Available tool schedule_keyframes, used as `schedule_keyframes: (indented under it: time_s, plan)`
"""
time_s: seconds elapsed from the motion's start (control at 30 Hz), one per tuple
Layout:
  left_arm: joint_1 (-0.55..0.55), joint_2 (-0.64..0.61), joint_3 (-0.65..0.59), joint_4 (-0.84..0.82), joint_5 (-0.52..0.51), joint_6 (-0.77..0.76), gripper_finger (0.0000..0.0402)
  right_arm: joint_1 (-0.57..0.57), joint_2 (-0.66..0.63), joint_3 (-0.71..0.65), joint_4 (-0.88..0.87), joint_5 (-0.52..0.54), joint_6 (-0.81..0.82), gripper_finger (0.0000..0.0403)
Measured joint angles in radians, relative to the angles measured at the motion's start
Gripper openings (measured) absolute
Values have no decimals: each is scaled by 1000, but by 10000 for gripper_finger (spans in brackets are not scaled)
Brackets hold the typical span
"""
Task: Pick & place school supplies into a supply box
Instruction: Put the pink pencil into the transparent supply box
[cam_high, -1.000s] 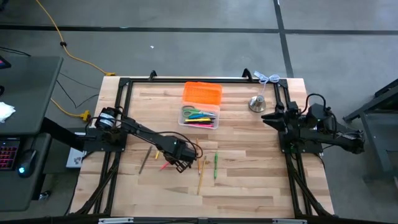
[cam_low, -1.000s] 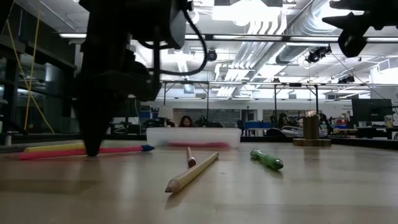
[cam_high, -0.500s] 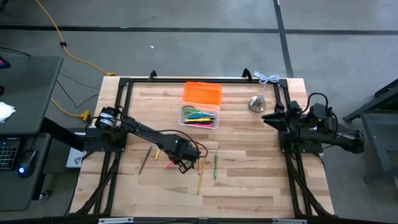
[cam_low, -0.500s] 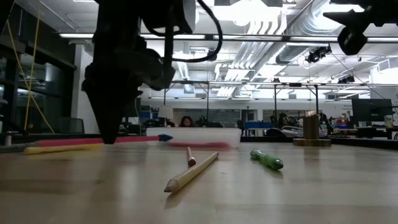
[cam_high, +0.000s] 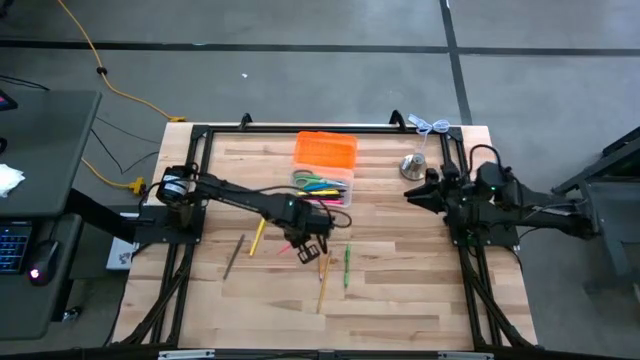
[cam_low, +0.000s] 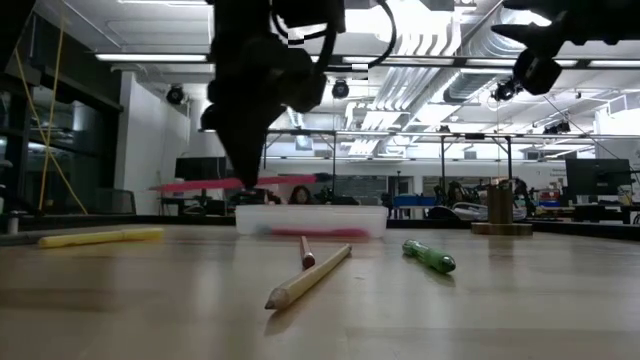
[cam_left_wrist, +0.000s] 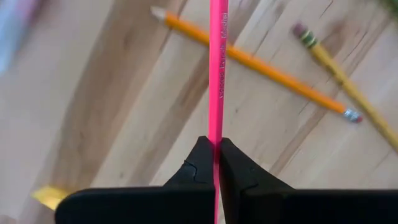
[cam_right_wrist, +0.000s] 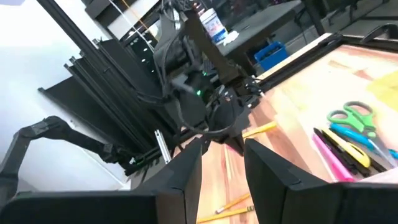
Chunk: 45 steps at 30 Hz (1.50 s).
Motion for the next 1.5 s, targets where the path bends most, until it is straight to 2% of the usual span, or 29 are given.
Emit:
schedule_keyframes:
  time_s: [0.4, 0.93, 1.1, 1.3, 1.5]
  plan:
    - [115, -1, 168, -79, 3, 210, 32, 0, 209, 0, 116, -28, 2, 99]
    - [279, -4, 439, -171, 13, 459, 28, 0, 437, 0, 386, -7, 27, 99]
    - [323, -41, 452, -162, 64, 493, 33, 0, 531, 0, 540, -6, 27, 99]
    - [355, -105, 452, -143, 79, 501, 30, 0, 647, 1, 690, 48, 27, 99]
    - [369, -157, 452, -94, 140, 501, 35, 0, 779, 1, 947, 58, 27, 99]
